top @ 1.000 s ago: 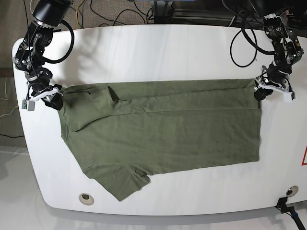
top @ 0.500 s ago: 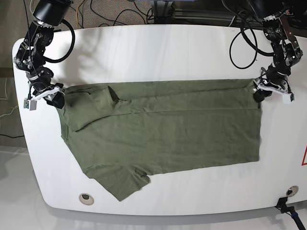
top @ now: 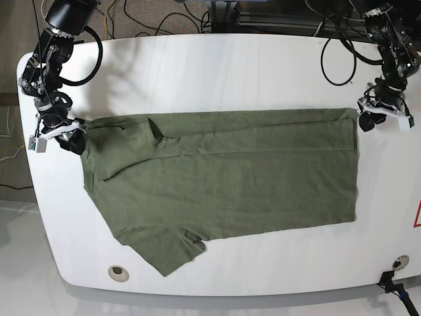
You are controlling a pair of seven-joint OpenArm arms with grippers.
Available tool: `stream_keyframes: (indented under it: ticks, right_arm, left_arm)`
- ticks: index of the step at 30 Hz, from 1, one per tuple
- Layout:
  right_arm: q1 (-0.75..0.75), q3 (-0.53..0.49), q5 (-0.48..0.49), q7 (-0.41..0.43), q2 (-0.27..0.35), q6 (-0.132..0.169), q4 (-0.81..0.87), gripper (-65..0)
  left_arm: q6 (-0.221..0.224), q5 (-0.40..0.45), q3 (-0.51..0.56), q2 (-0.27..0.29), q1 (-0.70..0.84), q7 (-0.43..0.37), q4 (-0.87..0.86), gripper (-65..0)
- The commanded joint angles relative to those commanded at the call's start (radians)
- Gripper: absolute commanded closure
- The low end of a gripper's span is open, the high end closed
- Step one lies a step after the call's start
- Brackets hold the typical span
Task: Fold the T-shirt properly
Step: 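Hold the folded edge with both grippers, adjusting the grip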
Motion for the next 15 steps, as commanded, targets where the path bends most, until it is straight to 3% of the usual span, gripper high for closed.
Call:
stream_keyframes:
  ticks: [4,15]
  right_arm:
    - [0.009,0.000,0.000,-0.002,-0.001,0.000,0.006,-29.6]
    - [-0.011,0.007,-0.007,-0.009,0.000,-0.002,-0.003,-29.9]
  left_arm:
    - [-0.001,0.003,0.006,-0.001,-0.008,0.000,-0.013,-26.5]
    - [-0.012,0.013,0.015,0.003,-0.010,0.018,-0.067,-26.3]
